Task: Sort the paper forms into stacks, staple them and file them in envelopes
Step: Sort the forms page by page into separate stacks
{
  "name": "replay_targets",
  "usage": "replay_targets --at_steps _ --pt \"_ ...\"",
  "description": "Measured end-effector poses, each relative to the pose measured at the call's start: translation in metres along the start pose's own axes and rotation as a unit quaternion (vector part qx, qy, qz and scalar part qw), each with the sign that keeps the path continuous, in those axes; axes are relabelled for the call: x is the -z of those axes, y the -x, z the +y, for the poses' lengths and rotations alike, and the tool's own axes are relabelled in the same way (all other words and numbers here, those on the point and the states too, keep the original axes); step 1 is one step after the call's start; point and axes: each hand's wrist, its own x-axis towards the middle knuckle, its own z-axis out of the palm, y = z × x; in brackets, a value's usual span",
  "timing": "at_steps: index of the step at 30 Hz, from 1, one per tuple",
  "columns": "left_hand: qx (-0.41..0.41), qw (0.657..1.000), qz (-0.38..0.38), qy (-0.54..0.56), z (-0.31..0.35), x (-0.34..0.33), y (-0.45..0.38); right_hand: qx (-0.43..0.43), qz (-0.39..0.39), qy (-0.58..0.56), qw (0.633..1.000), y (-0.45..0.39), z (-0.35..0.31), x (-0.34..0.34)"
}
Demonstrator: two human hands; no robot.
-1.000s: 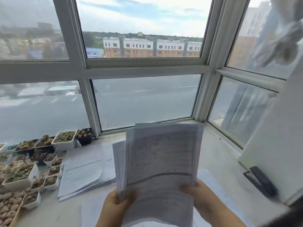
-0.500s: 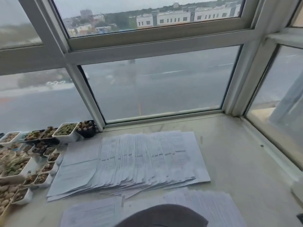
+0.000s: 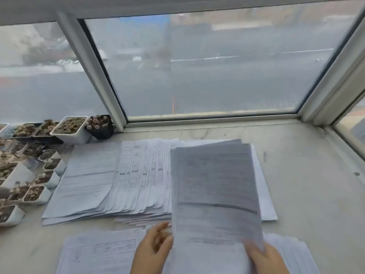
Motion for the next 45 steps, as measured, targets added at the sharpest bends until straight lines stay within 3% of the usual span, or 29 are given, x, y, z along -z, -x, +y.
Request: replay_targets --at_steps 1,3,5,7,9,14,20,24,27,30,36,39,42,45 --pt "-0.024 1.000 0.006 -0.012 -0.001 0.002 -0.009 0.004 -0.004 -0.054 0.999 -0.006 -0.007 -0.001" --pt "-0.081 0.993 0.006 -0.087 -0.007 0.010 -0.024 0.025 0.065 -0.137 0.988 -0.021 -0.026 0.005" --pt "-0.136 0.978 0.008 -0.159 -0.016 0.025 -0.037 0.051 0.038 -0.215 0.974 -0.029 -0.039 0.001" --pt "-0.185 0.957 0.023 -0.220 -0.025 0.037 -0.050 0.019 0.039 -0.256 0.966 -0.030 -0.059 -0.011" --pt "-0.247 0.935 0.018 -0.254 -0.034 0.045 -0.066 0.006 -0.013 -0.325 0.946 -0.035 -0.067 -0.031" --pt "-0.348 0.898 -0.041 -0.267 -0.045 0.030 -0.104 -0.024 0.032 -0.326 0.945 -0.055 -0.058 -0.086" --pt "-0.304 0.893 -0.020 -0.331 -0.059 -0.008 -0.124 -0.040 0.018 -0.310 0.950 -0.073 -0.050 -0.130" --pt "-0.293 0.901 0.007 -0.320 -0.064 -0.018 -0.125 -0.084 -0.078 -0.340 0.933 -0.083 -0.062 -0.146" --pt "-0.325 0.893 0.008 -0.311 -0.070 -0.015 -0.123 -0.115 -0.134 -0.347 0.921 -0.093 -0.060 -0.159" --pt "-0.367 0.862 0.003 -0.349 -0.076 -0.010 -0.122 -0.146 -0.178 -0.316 0.921 -0.096 -0.054 -0.175" --pt "-0.394 0.824 -0.020 -0.408 -0.077 -0.004 -0.114 -0.170 -0.180 -0.268 0.931 -0.096 -0.043 -0.181" --pt "-0.420 0.834 0.021 -0.357 -0.067 0.007 -0.108 -0.177 -0.181 -0.265 0.930 -0.097 -0.040 -0.177" --pt "-0.371 0.855 0.096 -0.349 -0.057 0.020 -0.113 -0.175 -0.173 -0.269 0.931 -0.096 -0.040 -0.177" --pt "-0.262 0.868 0.093 -0.411 -0.062 0.021 -0.124 -0.166 -0.173 -0.261 0.935 -0.093 -0.041 -0.178"
